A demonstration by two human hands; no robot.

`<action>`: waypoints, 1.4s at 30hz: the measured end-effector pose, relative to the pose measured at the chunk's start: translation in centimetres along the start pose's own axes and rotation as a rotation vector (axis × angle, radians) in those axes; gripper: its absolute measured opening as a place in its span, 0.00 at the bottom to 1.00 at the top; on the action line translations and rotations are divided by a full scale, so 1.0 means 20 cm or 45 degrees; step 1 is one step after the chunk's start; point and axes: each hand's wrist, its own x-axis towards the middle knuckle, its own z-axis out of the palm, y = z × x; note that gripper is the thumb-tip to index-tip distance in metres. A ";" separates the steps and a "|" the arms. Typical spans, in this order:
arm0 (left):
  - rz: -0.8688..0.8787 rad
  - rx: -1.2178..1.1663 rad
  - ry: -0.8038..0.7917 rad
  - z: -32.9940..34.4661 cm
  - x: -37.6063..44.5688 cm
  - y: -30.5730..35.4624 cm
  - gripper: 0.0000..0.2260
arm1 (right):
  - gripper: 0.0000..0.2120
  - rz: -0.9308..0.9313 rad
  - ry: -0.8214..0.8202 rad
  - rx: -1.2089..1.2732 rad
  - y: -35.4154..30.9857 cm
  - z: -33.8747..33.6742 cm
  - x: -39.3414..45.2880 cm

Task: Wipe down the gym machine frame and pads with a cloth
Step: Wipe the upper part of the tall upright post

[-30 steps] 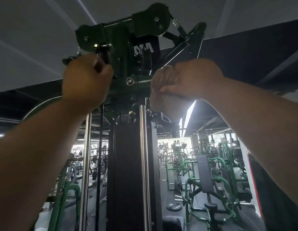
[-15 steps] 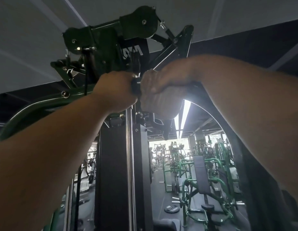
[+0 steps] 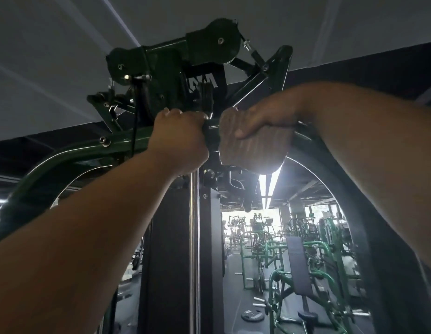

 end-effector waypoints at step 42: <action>-0.059 0.123 -0.193 -0.08 0.01 0.06 0.11 | 0.21 -0.262 1.254 -1.373 -0.10 0.50 0.16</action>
